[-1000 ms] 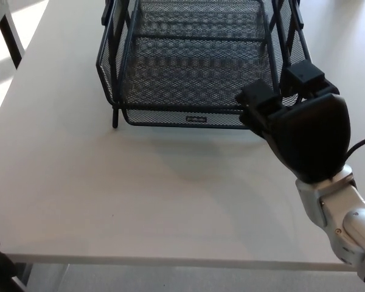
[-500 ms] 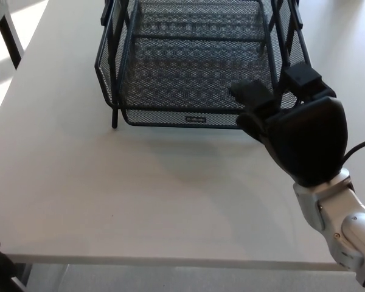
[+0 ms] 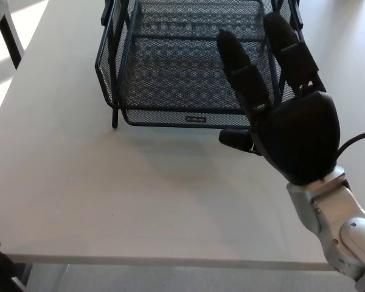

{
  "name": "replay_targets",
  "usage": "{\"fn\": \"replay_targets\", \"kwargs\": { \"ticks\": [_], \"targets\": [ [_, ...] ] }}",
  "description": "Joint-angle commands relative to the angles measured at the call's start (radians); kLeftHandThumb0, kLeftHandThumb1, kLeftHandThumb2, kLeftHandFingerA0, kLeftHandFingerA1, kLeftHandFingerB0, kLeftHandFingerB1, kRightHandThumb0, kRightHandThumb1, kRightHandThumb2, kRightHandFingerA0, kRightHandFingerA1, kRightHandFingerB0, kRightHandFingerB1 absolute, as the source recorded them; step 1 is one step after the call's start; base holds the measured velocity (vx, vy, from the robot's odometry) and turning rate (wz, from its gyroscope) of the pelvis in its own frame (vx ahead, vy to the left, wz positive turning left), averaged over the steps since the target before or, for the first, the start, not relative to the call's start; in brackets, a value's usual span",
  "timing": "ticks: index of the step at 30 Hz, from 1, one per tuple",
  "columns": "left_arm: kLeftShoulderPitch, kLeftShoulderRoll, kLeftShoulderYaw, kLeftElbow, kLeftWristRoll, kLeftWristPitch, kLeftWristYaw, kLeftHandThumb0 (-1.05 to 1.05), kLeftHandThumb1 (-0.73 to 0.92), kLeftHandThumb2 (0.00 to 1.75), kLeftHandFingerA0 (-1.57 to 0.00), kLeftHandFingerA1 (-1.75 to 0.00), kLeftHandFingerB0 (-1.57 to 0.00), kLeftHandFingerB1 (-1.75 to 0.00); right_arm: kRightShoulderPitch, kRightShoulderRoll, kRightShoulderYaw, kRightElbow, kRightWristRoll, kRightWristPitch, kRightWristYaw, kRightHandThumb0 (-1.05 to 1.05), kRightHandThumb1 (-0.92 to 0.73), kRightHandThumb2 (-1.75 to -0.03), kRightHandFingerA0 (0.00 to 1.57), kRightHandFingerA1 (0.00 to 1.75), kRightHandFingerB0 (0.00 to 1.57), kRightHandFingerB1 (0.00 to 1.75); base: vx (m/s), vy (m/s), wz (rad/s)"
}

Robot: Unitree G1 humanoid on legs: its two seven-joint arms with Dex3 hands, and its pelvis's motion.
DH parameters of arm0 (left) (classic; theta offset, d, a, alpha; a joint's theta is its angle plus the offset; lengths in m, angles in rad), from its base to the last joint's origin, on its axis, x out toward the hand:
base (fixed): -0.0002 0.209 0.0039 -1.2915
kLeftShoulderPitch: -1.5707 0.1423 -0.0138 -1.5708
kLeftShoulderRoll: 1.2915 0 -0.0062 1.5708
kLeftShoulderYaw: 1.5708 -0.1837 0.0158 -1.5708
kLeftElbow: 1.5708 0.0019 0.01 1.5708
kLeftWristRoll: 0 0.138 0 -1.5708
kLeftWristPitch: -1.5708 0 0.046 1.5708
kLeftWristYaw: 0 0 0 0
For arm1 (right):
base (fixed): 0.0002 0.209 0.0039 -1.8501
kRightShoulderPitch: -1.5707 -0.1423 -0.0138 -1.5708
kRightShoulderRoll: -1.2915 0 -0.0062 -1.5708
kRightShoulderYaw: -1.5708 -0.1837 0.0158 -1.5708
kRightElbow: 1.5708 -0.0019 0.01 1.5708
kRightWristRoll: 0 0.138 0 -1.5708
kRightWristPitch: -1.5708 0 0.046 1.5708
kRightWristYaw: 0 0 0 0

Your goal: The robot uses its right hand to grab the drawer kept on the middle of the desk and pull it out towards the robot

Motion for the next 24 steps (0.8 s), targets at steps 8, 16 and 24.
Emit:
{"fn": "replay_targets", "kwargs": {
  "ticks": [8, 16, 24],
  "targets": [
    [0.010, 0.020, 0.012, 0.000, 0.019, -0.006, -0.011, -0.32, 0.55, 0.56, -0.78, -0.86, -0.78, -0.58, 0.188, -0.208, -0.178, -0.387, 0.022, 0.048, 0.400, -0.97, -0.61, -0.73, 0.00, 0.00, 0.00, 0.00, 0.00, 0.000, 0.00],
    [0.021, 0.019, 0.023, 0.006, 0.005, -0.003, -0.014, -0.32, 0.55, 0.56, -0.78, -0.86, -0.78, -0.59, 0.415, -0.376, -0.499, -0.566, 0.193, -0.042, 0.390, -1.02, -0.50, -0.87, 0.00, 0.00, 0.00, 0.06, 0.00, 0.000, 0.00],
    [0.018, 0.015, 0.022, 0.024, 0.003, -0.020, -0.007, -0.33, 0.54, 0.56, -0.77, -0.86, -0.79, -0.58, 0.634, -0.406, -0.845, -0.587, 0.292, -0.089, 0.345, -1.03, -0.61, -0.98, 0.00, 0.00, 0.13, 0.21, 0.00, 0.000, 0.00]
  ]
}}
